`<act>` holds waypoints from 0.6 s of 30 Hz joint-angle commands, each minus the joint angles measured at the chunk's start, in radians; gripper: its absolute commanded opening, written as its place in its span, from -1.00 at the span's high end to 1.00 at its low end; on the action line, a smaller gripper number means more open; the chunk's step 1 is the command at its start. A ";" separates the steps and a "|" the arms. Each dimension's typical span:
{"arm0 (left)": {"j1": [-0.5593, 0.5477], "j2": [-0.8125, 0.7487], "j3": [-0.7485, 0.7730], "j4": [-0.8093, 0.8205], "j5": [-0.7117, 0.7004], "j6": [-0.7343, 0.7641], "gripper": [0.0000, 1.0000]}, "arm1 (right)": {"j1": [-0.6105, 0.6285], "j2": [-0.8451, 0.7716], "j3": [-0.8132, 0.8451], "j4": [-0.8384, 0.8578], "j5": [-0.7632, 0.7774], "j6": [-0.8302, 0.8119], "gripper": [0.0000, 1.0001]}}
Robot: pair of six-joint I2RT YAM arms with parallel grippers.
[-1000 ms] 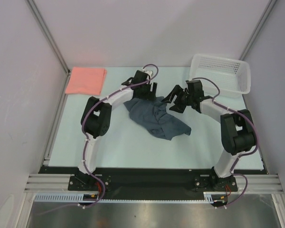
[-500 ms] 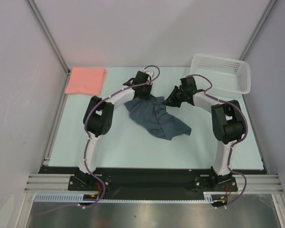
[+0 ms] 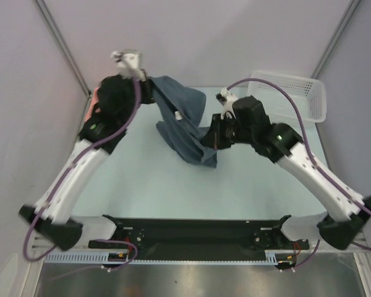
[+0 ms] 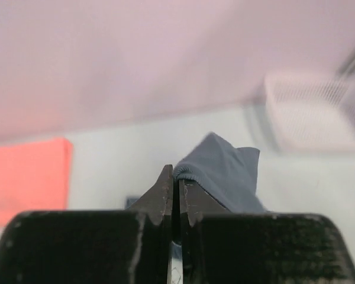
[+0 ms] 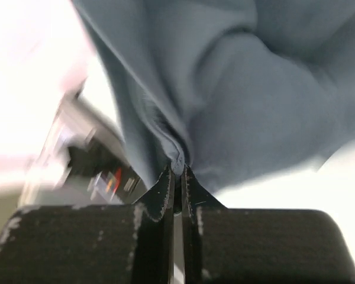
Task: Fold and stack the t-shirts
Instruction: Flatten the tshirt out
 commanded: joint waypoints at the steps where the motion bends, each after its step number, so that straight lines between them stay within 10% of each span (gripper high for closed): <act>1: 0.006 -0.277 -0.102 0.046 -0.135 0.053 0.99 | 0.134 -0.142 0.001 -0.235 0.135 -0.042 1.00; 8: 0.005 -0.644 -0.111 0.089 -0.184 0.142 0.99 | 0.520 -0.206 0.148 -0.145 0.054 0.016 1.00; 18: 0.005 -0.600 0.255 0.196 -0.144 0.274 0.99 | 0.863 0.130 0.783 -0.256 0.080 -0.207 1.00</act>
